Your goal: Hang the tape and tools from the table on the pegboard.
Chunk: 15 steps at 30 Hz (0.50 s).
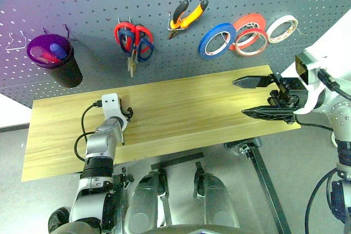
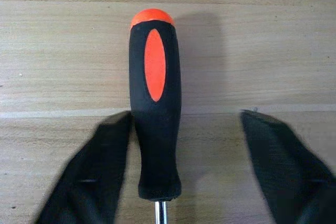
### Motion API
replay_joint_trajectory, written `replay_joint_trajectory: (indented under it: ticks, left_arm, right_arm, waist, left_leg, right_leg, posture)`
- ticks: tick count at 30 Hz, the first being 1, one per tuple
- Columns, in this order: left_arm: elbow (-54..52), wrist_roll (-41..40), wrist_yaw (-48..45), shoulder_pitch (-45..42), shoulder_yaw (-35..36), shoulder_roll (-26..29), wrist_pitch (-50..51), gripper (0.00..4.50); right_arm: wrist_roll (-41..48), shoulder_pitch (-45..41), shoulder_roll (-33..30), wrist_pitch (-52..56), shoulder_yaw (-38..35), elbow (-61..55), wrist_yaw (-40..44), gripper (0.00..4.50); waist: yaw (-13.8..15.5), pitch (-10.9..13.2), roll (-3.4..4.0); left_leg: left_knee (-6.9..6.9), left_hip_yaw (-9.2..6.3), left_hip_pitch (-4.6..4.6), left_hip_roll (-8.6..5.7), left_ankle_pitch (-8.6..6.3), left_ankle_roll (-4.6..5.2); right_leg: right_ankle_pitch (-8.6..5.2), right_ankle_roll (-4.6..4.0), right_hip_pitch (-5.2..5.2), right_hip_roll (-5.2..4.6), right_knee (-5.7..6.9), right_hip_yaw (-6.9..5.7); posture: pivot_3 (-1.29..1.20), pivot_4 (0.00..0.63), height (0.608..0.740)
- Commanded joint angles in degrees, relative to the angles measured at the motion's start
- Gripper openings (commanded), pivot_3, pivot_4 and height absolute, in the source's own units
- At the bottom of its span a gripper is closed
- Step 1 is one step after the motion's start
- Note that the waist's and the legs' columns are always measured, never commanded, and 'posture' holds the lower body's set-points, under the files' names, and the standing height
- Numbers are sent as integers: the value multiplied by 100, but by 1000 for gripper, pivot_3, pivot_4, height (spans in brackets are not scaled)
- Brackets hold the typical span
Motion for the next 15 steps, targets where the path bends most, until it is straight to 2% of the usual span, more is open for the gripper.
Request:
replay_joint_trajectory:
  ticks: [1,4,5,15]
  left_arm:
    - [-59,40,134,21,91,-12,52,1935]
    - [-89,19,194,34,123,-31,34,876]
    - [-85,23,204,37,124,-27,41,673]
    - [-238,39,94,130,63,34,40,673]
  right_arm:
    - [103,-27,-120,-8,-166,-132,12,4500]
    - [153,-20,-132,42,-175,-156,35,4500]
    - [169,-20,-137,67,-174,-154,47,4500]
    - [0,-17,-130,-116,-103,0,163,4500]
  waist:
    - [1,0,0]
    - [2,2,1]
    - [1,2,1]
    - [1,14,-1]
  left_leg:
    - [0,0,0,0,-2,4]
    - [0,0,0,0,-3,5]
    - [-1,0,0,0,-3,5]
    - [-2,0,0,0,-5,8]
  right_leg:
    - [0,0,0,0,0,0]
    - [0,0,-1,0,0,0]
    - [0,0,-1,0,0,0]
    - [0,0,-1,0,-1,0]
  posture:
    - [-129,341,723]
    - [-128,341,723]
    - [-127,342,723]
    - [-115,340,723]
